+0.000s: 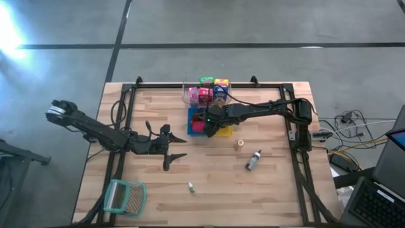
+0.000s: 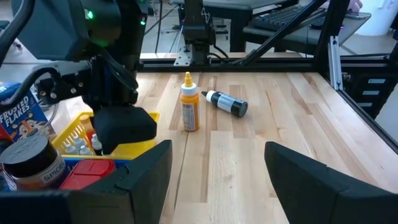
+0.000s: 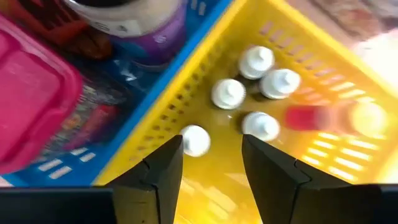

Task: Pick & Place Kitchen Items
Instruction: Put the small green food coloring bottle into the yellow bin

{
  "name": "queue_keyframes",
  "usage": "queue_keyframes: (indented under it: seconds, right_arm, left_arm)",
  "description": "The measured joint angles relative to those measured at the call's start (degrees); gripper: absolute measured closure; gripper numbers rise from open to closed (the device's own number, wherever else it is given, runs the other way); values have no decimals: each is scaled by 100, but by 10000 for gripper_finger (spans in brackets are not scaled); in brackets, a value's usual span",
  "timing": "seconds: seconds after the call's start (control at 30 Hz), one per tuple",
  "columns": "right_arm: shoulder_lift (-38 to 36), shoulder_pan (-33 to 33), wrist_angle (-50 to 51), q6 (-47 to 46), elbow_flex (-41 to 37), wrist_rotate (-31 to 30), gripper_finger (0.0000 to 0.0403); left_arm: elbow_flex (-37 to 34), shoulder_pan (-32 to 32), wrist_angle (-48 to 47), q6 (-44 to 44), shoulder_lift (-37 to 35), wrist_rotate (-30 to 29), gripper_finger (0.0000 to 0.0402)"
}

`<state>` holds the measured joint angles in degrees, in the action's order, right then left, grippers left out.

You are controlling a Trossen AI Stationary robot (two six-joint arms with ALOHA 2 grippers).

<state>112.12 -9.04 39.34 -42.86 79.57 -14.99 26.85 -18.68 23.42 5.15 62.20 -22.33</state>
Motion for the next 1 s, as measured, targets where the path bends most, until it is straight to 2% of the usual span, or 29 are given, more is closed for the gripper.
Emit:
queue_keyframes:
  seconds: [0.13,0.33,0.57,0.8,0.93,1.0]
  right_arm:
    - [-2,22,505,1,189,-99,236]
    - [-12,198,736,162,573,-213,229]
    - [-141,548,1167,344,1166,-342,250]
    - [-589,1031,2025,180,1388,-887,273]
    - [-851,1290,2388,-206,1330,-1235,279]
    - [-977,1421,2506,-387,1317,-1413,281]
  left_arm:
    - [0,0,-4,0,0,0,140]
    - [0,1,-7,0,1,0,140]
    - [0,2,-382,124,0,162,140]
    - [0,-90,-1543,-371,17,1857,140]
    - [48,-193,-1717,-532,126,2491,140]
    - [230,-294,-1941,-720,256,2607,140]
